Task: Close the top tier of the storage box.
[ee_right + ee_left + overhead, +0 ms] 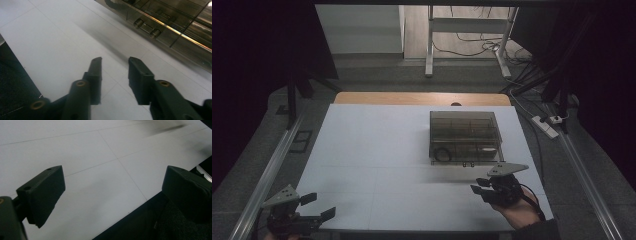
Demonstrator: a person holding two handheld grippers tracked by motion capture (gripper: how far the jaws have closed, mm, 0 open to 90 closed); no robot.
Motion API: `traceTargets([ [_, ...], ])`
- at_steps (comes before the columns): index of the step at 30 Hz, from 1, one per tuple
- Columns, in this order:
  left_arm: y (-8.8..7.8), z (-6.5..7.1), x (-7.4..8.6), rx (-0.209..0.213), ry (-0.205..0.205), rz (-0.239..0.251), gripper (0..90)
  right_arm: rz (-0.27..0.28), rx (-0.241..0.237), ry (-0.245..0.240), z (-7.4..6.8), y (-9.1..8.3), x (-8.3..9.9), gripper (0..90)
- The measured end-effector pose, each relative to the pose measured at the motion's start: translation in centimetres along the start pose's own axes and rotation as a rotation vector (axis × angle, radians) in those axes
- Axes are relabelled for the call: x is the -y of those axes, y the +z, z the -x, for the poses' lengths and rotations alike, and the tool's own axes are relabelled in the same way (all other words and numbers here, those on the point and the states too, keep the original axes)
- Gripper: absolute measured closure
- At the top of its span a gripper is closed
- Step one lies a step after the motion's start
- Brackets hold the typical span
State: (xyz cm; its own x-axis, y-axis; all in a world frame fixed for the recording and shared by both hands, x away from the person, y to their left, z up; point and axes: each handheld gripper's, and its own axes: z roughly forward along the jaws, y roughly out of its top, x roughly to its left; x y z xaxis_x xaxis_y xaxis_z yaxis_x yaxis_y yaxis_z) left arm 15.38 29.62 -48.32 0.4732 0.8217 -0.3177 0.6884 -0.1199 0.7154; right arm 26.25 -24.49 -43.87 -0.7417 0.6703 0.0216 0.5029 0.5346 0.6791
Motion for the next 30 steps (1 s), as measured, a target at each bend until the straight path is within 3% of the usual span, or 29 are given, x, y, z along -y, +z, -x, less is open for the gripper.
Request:
traceTargets([
  [5, 0.0, 0.0, 0.0, 0.000, 0.001, -0.001, 4.8, -0.009, -0.018, 0.006, 0.4, 0.4, -0.4, 77.2],
  [9, 0.0, 0.0, 0.0, -0.001, 0.003, -0.001, 4.8, 0.000, -0.044, -0.003, 0.8, 0.7, -0.8, 89.8],
  [18, 0.0, 0.0, 0.0, -0.003, 0.004, -0.001, 4.9, -0.003, -0.076, 0.001, 1.8, 1.5, -1.4, 89.9],
  [23, 0.0, 0.0, 0.0, -0.002, 0.003, -0.002, 4.9, -0.001, -0.061, -0.023, 2.2, 2.0, -1.6, 89.9],
  [30, 0.0, 0.0, 0.0, -0.004, 0.003, -0.002, 5.0, -0.003, -0.054, -0.002, 2.8, 2.7, -2.0, 90.0],
])
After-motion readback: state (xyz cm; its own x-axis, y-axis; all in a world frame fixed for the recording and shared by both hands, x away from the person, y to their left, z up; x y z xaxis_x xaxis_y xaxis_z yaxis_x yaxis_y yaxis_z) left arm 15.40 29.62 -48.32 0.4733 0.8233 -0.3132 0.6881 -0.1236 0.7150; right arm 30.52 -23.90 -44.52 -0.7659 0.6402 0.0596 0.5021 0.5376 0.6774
